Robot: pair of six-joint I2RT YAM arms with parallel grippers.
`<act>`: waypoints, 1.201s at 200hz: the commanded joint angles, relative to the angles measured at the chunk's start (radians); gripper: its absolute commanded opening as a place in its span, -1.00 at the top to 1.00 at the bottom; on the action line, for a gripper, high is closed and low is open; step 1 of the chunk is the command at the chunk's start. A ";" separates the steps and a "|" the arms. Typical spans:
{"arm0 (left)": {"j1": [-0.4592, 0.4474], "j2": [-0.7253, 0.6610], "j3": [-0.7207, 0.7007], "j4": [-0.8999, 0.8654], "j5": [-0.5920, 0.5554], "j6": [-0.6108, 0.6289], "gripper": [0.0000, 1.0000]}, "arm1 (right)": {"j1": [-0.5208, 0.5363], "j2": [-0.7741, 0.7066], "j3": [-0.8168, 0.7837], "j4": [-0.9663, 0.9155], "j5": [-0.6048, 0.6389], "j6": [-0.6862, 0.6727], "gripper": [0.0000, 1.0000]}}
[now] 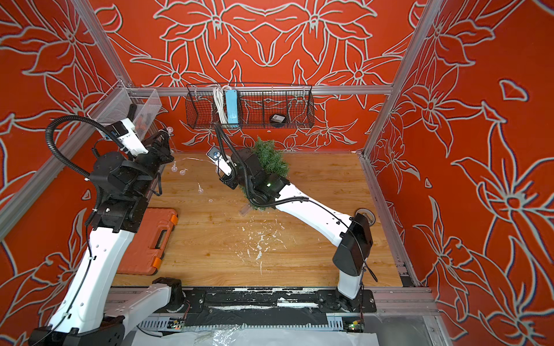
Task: Remove string lights from the small christmas tree
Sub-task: Remove the light string from the Christmas tree.
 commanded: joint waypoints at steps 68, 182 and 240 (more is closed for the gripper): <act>-0.005 -0.017 0.000 0.032 0.016 0.007 1.00 | 0.005 0.216 0.153 -0.077 0.157 -0.164 1.00; -0.005 -0.019 -0.014 0.031 0.014 0.011 1.00 | 0.026 0.213 0.184 0.047 0.475 -0.370 1.00; -0.005 -0.019 -0.002 0.023 0.009 0.016 1.00 | 0.079 0.062 0.046 0.011 0.324 -0.290 1.00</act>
